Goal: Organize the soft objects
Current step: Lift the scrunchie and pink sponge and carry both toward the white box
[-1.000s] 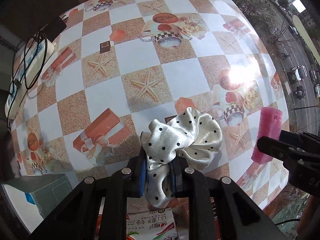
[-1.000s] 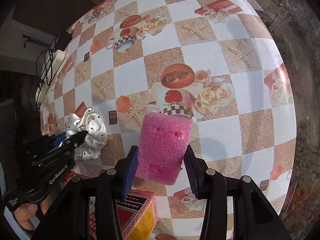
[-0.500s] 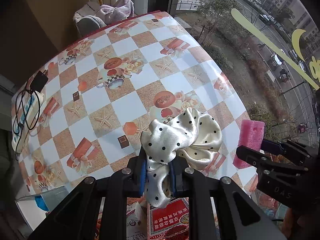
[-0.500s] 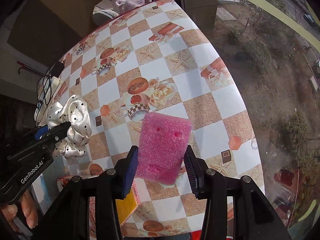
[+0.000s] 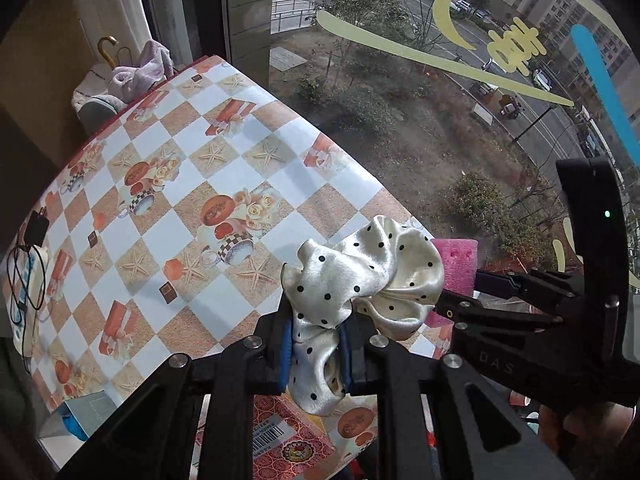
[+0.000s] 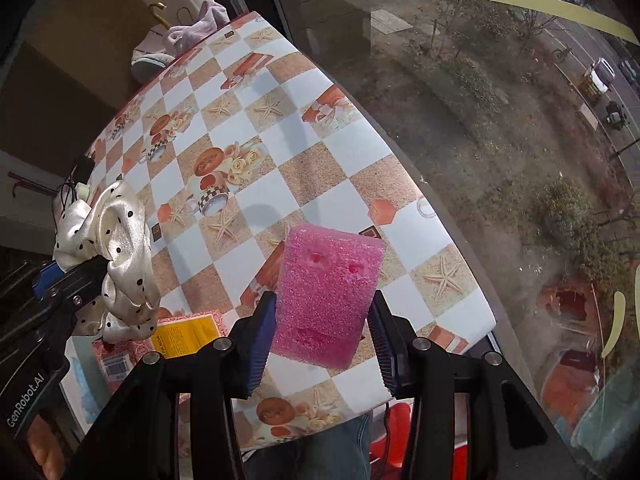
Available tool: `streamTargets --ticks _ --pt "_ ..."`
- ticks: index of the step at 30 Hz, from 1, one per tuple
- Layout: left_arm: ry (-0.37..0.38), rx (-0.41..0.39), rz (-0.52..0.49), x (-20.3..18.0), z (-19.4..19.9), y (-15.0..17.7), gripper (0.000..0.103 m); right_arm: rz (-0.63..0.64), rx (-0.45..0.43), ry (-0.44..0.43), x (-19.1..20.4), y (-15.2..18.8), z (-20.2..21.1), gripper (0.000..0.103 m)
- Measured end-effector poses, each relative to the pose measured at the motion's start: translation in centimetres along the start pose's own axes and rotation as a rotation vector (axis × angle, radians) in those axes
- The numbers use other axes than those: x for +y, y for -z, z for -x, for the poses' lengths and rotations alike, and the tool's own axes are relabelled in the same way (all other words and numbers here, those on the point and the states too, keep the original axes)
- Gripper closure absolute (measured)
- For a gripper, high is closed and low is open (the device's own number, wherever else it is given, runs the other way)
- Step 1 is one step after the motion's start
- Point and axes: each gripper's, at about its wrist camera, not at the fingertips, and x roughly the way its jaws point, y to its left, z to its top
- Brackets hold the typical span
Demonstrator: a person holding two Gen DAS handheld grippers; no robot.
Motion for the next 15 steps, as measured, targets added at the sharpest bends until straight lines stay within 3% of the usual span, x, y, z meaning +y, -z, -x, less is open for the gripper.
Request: streamTargets --ticks 15 --pt "0.090 0.003 -0.129 -3.7 2.7 5.4 0.082 -0.058 -0.008 0.038 -1.1 4.8 1.6 0.056"
